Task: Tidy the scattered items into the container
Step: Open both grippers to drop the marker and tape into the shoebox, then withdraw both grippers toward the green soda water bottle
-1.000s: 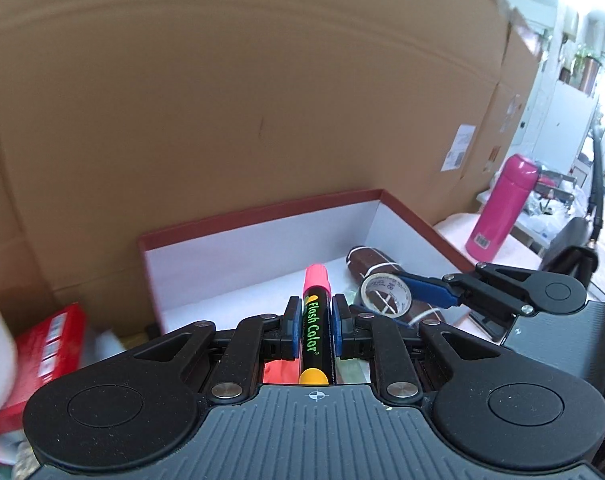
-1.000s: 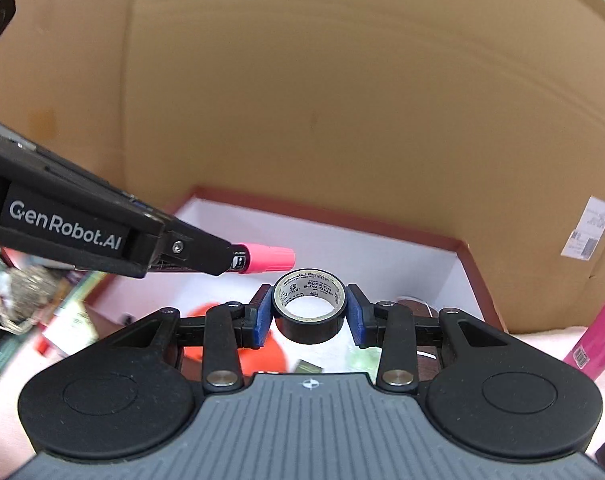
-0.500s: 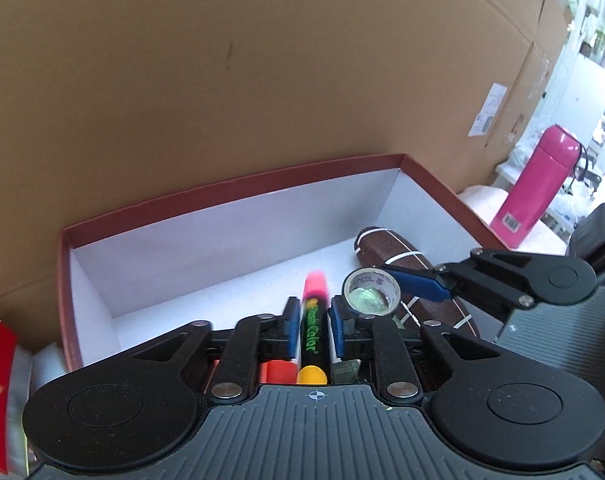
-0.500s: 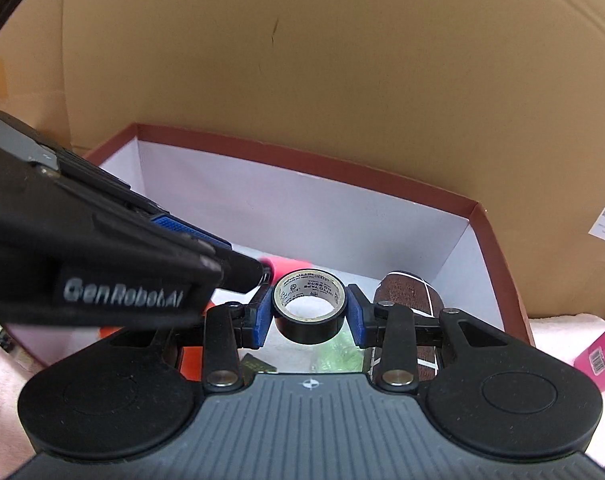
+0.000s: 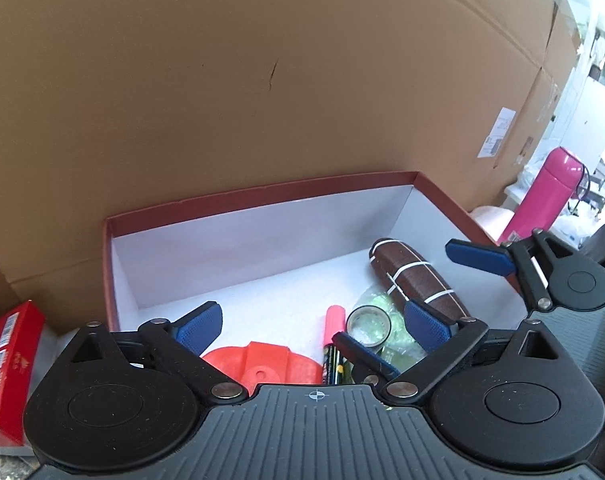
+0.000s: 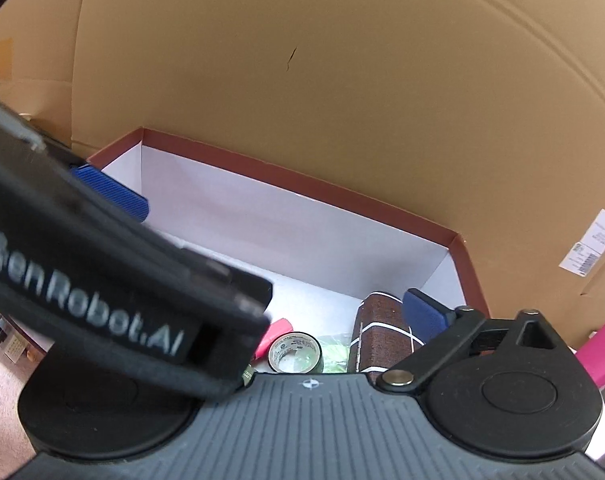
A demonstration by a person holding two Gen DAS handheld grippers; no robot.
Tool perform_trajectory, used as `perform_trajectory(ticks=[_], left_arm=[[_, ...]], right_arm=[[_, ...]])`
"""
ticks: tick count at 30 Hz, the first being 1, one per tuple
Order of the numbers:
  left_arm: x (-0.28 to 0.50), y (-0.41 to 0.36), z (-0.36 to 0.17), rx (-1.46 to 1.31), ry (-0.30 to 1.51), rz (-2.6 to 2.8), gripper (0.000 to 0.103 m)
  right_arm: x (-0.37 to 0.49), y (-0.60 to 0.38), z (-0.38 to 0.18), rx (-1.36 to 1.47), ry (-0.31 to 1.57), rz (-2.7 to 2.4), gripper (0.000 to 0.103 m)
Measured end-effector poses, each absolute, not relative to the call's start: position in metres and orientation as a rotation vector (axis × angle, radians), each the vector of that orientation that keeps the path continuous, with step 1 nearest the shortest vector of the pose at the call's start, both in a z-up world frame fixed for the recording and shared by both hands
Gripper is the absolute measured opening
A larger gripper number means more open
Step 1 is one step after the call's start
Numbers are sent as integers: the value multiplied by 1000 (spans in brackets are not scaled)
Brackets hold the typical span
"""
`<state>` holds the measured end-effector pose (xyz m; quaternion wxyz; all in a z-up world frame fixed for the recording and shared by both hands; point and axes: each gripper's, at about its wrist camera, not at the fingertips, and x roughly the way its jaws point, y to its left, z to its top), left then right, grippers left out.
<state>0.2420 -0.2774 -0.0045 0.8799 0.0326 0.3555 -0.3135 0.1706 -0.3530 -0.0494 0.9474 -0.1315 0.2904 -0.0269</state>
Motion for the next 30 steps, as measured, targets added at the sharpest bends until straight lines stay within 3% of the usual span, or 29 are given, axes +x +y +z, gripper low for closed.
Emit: perform_trajectory(ticks=[17, 30], left_arm=[[204, -246, 16, 46, 687, -644, 103], [127, -171, 5, -3, 617, -587, 103]], right_arm=[[123, -333, -35, -312, 502, -90, 102], [34, -274, -52, -246, 369, -24, 102]])
